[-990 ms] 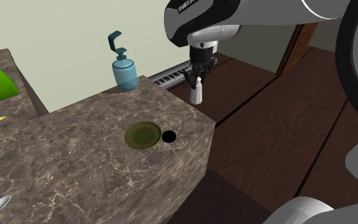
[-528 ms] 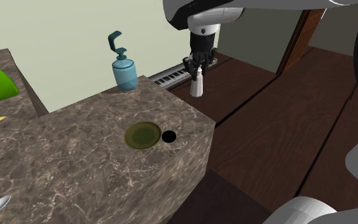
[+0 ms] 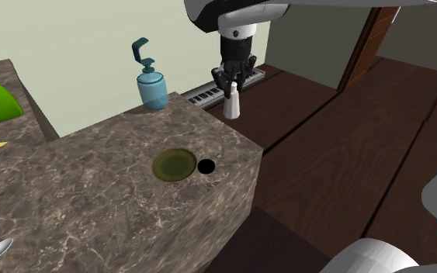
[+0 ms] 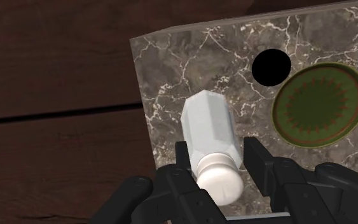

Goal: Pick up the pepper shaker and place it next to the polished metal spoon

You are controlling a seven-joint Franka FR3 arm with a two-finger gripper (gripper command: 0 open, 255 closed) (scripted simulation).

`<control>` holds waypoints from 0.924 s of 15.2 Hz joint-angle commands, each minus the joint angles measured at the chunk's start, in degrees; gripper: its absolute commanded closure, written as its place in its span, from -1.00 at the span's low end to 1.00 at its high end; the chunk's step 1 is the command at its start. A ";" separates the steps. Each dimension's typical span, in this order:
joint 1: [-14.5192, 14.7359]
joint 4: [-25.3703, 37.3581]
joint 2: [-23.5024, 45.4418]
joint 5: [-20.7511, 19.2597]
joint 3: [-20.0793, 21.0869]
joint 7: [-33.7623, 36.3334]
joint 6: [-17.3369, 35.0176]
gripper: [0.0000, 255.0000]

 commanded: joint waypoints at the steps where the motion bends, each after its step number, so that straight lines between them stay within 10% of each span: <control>1: 0.86 -1.97 -1.94 -0.54 2.07 3.26 -0.22 1.00; 14: 7.14 -9.68 -6.69 0.56 15.17 22.33 0.60 1.00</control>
